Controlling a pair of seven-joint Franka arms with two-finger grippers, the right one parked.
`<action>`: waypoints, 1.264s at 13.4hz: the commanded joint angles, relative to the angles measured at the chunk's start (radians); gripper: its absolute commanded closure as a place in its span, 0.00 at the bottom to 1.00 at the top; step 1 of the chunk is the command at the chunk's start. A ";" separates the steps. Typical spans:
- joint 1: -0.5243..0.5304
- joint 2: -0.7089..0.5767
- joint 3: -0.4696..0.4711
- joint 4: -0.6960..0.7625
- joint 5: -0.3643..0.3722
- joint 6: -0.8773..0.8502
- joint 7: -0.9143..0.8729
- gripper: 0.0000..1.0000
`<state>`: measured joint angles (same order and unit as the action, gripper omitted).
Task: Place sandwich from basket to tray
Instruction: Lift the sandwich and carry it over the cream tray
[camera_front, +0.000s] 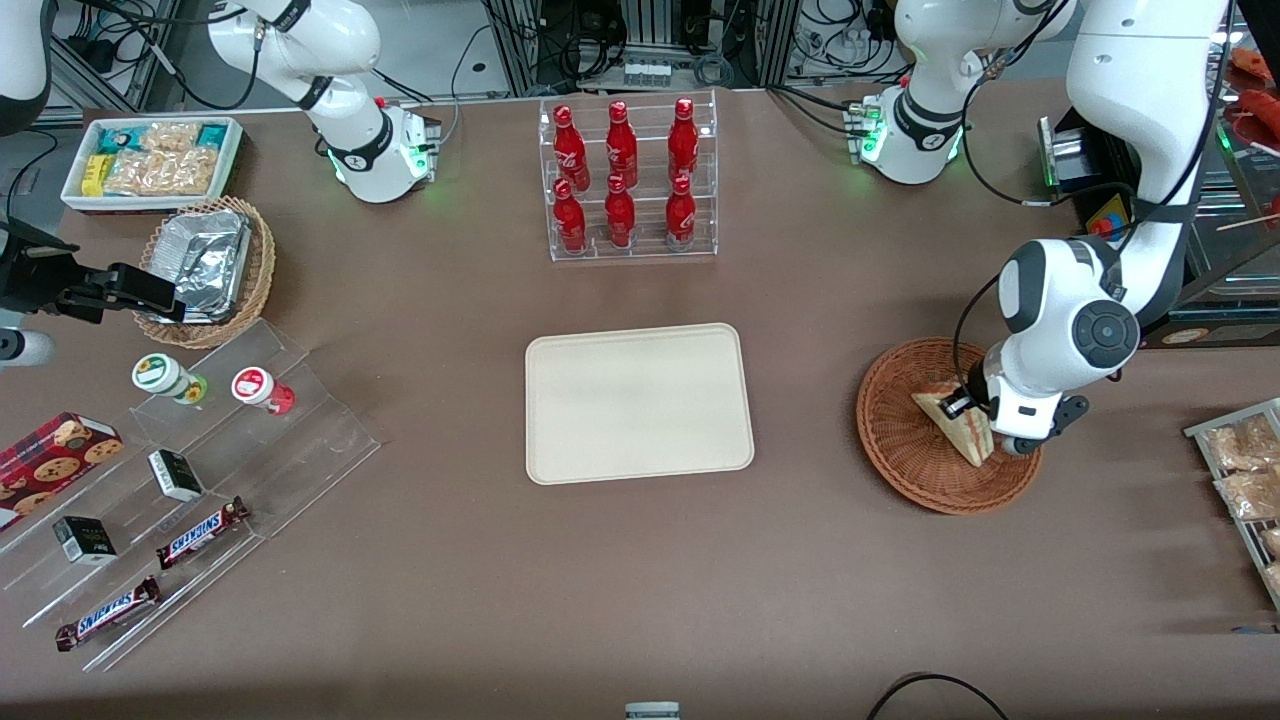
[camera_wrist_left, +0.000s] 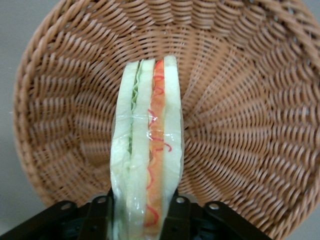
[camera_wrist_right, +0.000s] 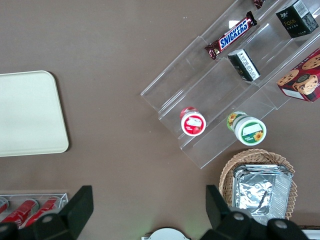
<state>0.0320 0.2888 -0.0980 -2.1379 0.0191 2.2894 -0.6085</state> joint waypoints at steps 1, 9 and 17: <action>-0.001 -0.086 -0.008 0.016 0.018 -0.112 0.042 1.00; -0.004 -0.047 -0.279 0.136 0.018 -0.168 0.072 1.00; -0.121 0.183 -0.474 0.337 0.223 -0.172 -0.179 1.00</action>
<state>-0.0273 0.3776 -0.5672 -1.9091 0.1769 2.1468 -0.6891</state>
